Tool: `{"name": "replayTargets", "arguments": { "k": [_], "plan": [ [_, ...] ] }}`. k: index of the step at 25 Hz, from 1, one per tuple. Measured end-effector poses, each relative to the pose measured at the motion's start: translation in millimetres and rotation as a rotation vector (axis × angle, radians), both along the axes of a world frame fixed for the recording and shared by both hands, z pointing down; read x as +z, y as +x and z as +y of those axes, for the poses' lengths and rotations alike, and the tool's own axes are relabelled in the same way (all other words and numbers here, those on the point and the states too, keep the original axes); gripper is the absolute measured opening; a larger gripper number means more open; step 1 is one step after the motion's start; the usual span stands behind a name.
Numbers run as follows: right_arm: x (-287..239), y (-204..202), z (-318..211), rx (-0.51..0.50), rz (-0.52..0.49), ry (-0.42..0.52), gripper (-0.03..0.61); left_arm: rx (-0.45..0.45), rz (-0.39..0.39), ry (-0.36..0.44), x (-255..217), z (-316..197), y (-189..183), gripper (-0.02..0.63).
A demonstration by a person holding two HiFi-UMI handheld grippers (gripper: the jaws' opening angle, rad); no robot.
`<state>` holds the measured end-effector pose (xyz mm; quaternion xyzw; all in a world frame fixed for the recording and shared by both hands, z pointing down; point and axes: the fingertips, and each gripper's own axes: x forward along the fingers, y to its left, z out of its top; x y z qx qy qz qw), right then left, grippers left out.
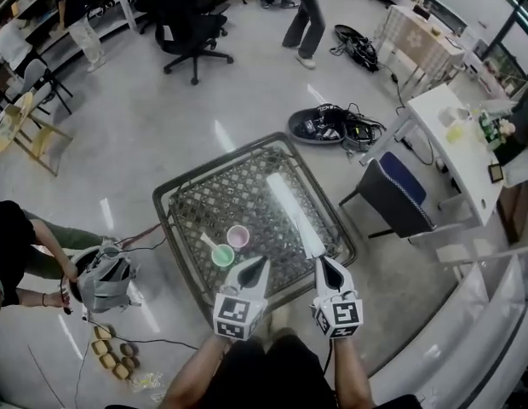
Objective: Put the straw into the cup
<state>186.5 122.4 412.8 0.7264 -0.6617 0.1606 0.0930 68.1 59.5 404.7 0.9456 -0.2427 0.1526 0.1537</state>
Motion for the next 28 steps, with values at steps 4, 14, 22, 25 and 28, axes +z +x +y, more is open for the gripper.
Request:
{"name": "replayTargets", "arguments": {
  "k": [4, 14, 22, 25, 28],
  "plan": [
    [7.0, 22.4, -3.2, 0.02, -0.005, -0.007, 0.003, 0.02, -0.01, -0.017, 8.8, -2.2, 21.3, 0.006],
    [56.5, 57.9, -44.8, -0.091, -0.031, -0.062, 0.003, -0.081, -0.07, -0.08, 58.8, -31.8, 59.2, 0.006],
    [112.7, 78.1, -78.1, -0.201, -0.077, -0.127, 0.003, -0.15, -0.098, -0.133, 105.9, -50.7, 95.0, 0.006],
    [135.1, 80.3, -87.8, -0.227, -0.088, -0.151, 0.003, -0.163, -0.119, -0.141, 124.5, -57.6, 98.1, 0.006],
    [154.7, 81.2, -93.5, -0.25, -0.102, -0.178, 0.003, -0.188, -0.137, -0.166, 143.9, -60.9, 95.5, 0.006]
  ]
}}
